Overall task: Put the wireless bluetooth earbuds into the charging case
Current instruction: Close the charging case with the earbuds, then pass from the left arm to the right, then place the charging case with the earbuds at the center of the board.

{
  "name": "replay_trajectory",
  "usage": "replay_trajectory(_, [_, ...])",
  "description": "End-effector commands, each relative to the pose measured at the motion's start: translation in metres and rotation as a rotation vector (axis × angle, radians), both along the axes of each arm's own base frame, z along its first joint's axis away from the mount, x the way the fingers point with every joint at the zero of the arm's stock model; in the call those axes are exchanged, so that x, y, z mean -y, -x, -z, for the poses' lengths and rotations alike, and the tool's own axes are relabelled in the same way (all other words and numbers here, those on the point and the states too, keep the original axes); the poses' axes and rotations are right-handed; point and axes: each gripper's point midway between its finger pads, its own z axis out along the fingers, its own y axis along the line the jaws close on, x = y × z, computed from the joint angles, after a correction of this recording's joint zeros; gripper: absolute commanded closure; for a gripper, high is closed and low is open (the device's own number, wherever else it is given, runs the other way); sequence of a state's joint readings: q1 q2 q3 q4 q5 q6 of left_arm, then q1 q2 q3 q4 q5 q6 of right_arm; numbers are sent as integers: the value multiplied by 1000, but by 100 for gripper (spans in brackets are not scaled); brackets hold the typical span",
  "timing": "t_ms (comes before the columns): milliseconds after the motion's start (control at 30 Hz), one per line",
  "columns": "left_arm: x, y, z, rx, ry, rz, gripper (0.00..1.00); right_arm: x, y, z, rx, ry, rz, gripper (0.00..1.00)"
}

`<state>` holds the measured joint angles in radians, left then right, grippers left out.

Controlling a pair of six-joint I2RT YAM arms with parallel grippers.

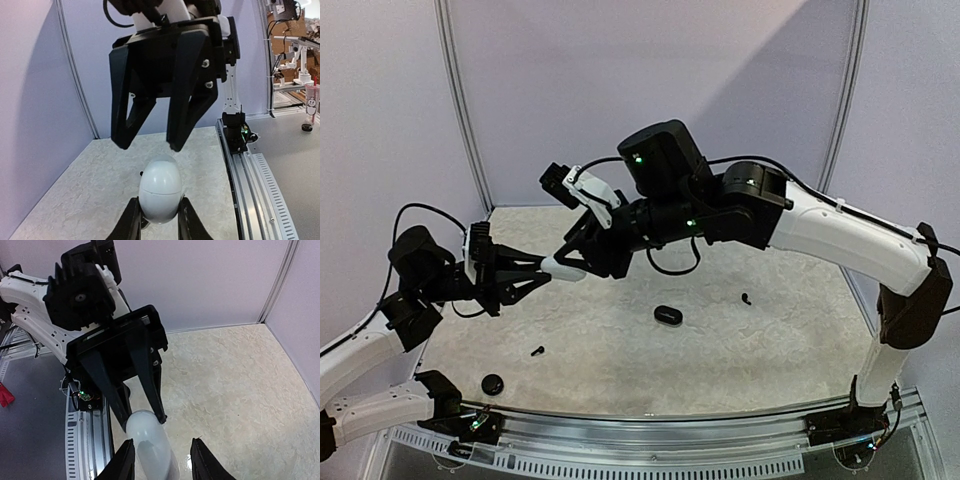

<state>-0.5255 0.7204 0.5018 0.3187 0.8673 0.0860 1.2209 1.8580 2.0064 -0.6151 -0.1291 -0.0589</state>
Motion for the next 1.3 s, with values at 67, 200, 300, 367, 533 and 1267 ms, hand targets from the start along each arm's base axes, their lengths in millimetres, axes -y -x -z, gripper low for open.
replay_trajectory(67, [1, -1, 2, -19, -2, -10, 100, 37, 6, -35, 46, -44, 34, 56])
replay_trajectory(200, [1, 3, -1, -58, 22, 12, 100, 42, 11, -26, 30, -51, -1, 15])
replay_trajectory(300, [2, 6, -8, -95, 52, 32, 100, 35, 10, -14, 27, -48, -14, 8])
replay_trajectory(367, [2, 7, -10, -120, 63, 39, 100, 27, 10, -6, 17, -36, -29, 9])
replay_trajectory(533, [2, 11, -10, -155, 69, 57, 100, 6, 4, 12, -5, -17, -48, 21])
replay_trajectory(1267, [-21, -51, 12, -302, 112, -340, 1, 98, -122, 67, -370, 2, 457, 100])
